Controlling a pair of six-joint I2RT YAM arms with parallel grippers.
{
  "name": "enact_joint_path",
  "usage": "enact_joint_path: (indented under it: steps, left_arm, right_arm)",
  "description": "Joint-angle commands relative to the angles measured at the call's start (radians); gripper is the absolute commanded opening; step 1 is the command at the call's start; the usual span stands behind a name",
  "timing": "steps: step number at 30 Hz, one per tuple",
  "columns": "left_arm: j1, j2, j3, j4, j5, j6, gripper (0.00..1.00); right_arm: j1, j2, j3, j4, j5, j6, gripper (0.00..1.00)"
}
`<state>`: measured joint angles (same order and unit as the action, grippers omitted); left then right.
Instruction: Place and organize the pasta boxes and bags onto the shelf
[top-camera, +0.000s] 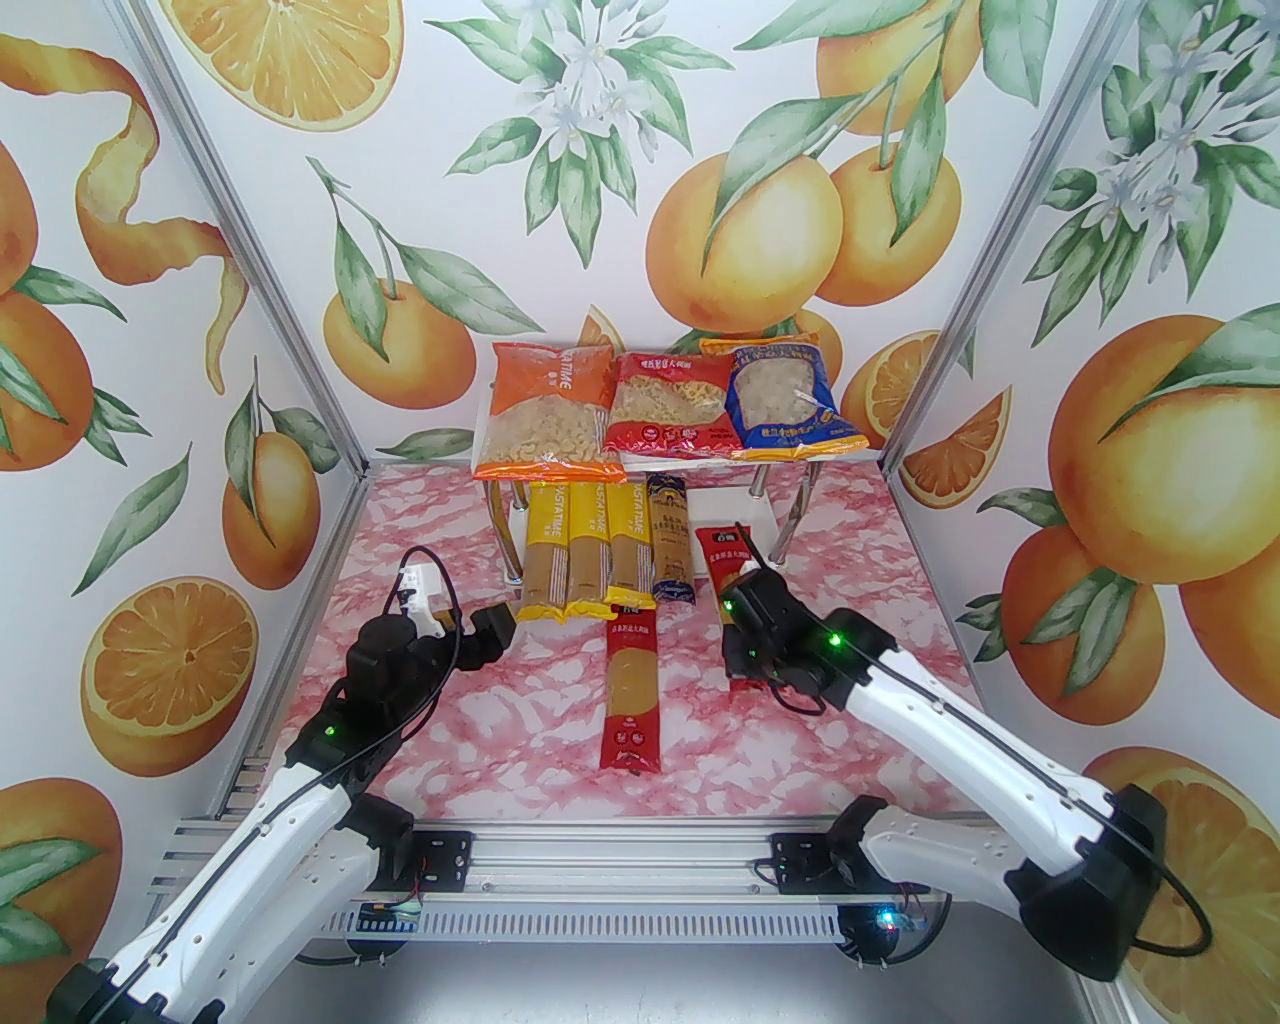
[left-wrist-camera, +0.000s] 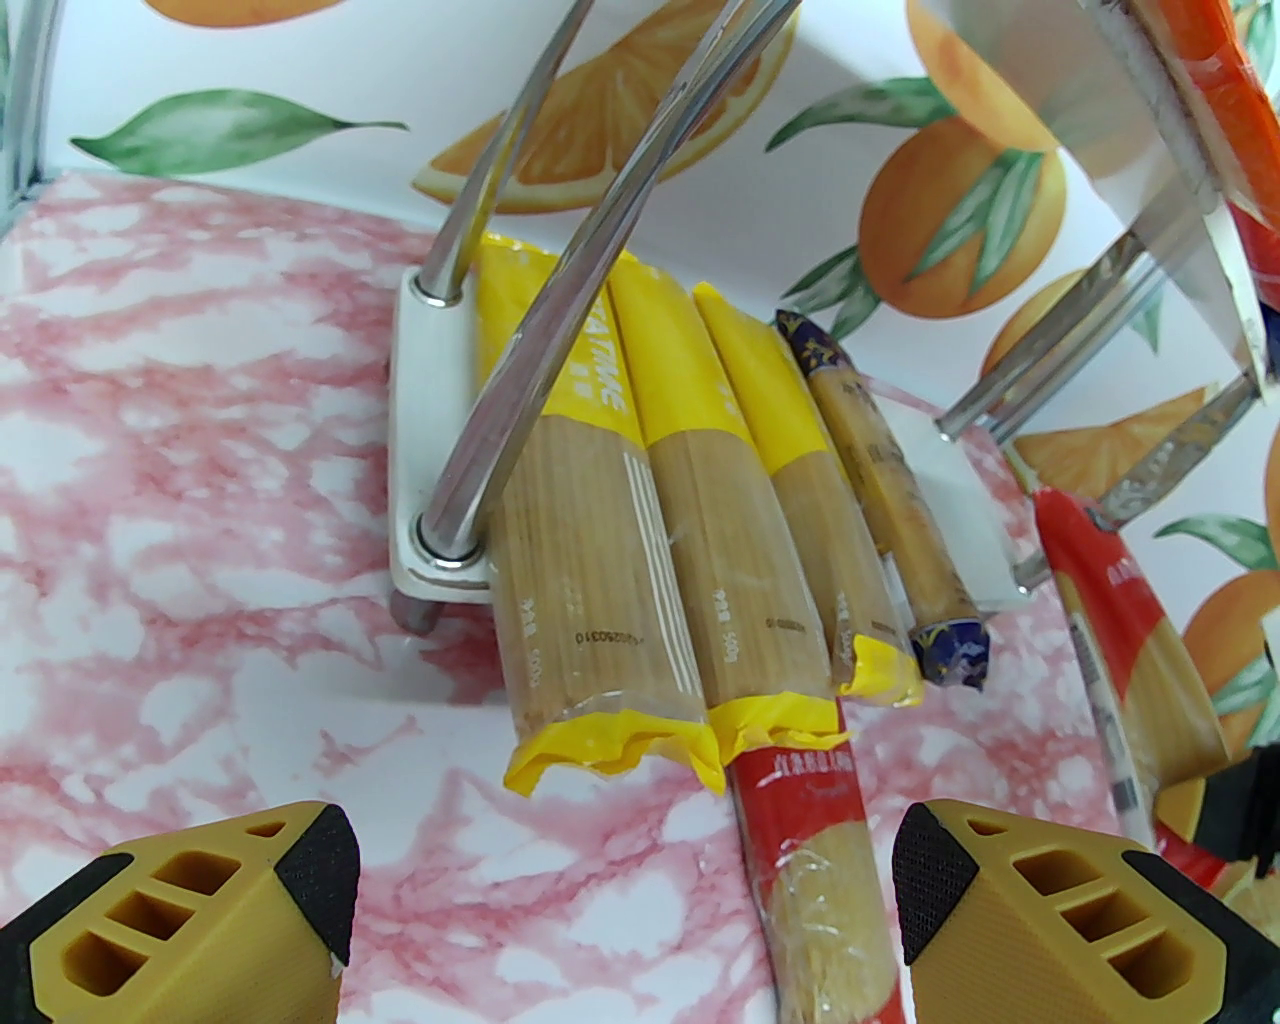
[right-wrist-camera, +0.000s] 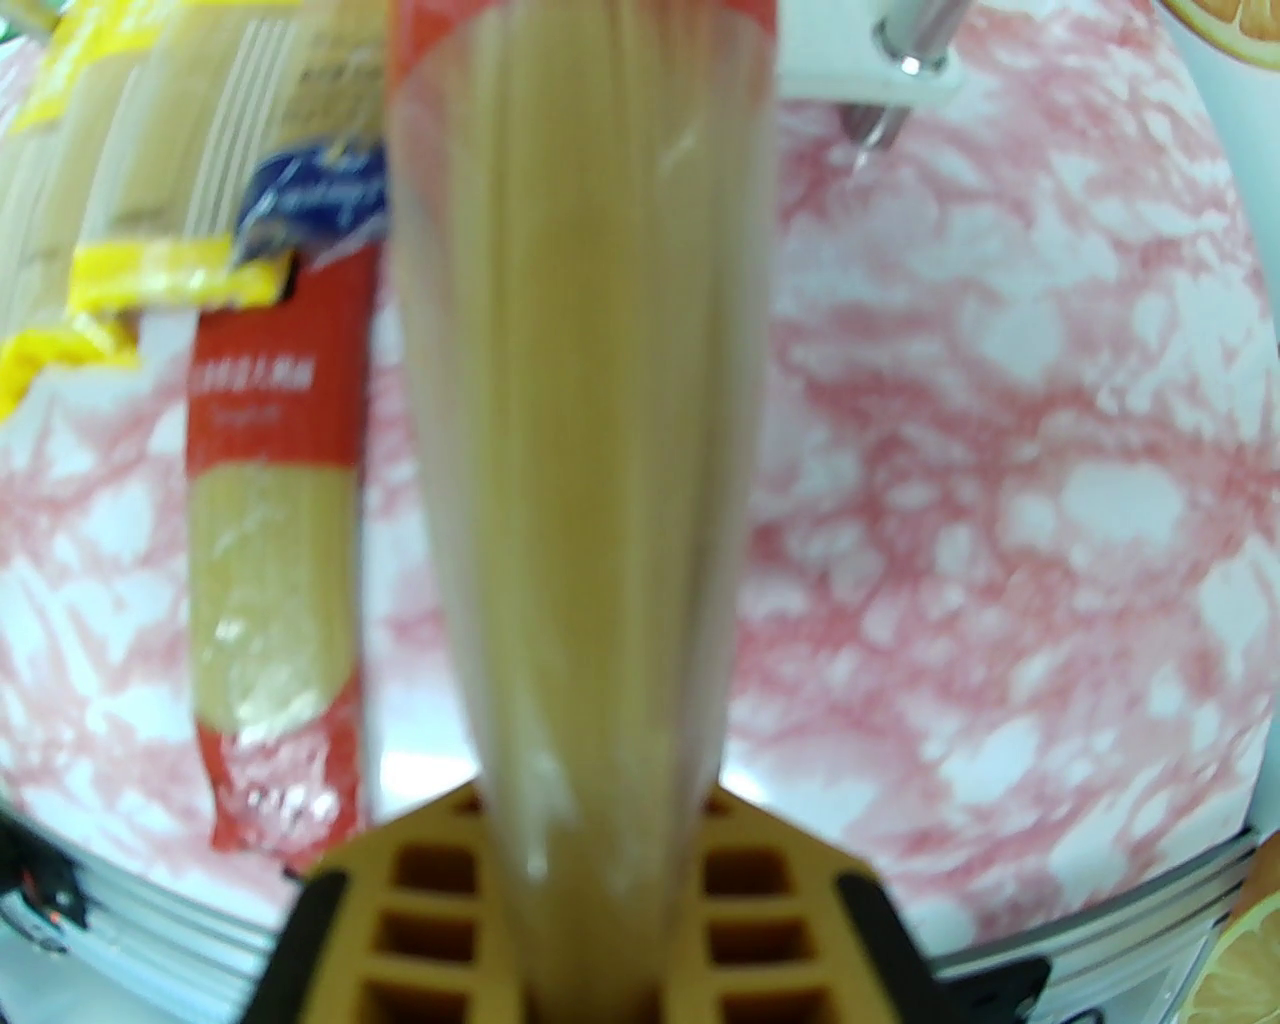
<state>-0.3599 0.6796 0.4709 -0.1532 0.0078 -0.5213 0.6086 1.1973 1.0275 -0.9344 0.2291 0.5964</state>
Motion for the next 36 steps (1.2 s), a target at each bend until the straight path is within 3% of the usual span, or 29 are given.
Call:
enact_joint_path:
  steps: [1,15,30,36]
  left_arm:
    - [0.008,-0.003,0.014,0.023,0.014,0.001,0.92]
    - [0.018,-0.009,0.014,-0.013,0.002,0.009,0.92]
    - [0.034,-0.029,0.017,-0.059,-0.011,0.014,0.92]
    - [0.036,-0.025,0.018,-0.062,-0.013,0.013,0.92]
  right_arm:
    - [-0.070,0.073,0.079,0.166,-0.004,-0.100,0.00]
    - [-0.177,0.485,0.349,0.297,-0.013,-0.215,0.00]
    - [-0.201,0.707,0.508,0.322,0.005,-0.234,0.00]
    - [-0.201,0.713,0.492,0.324,-0.043,-0.233,0.21]
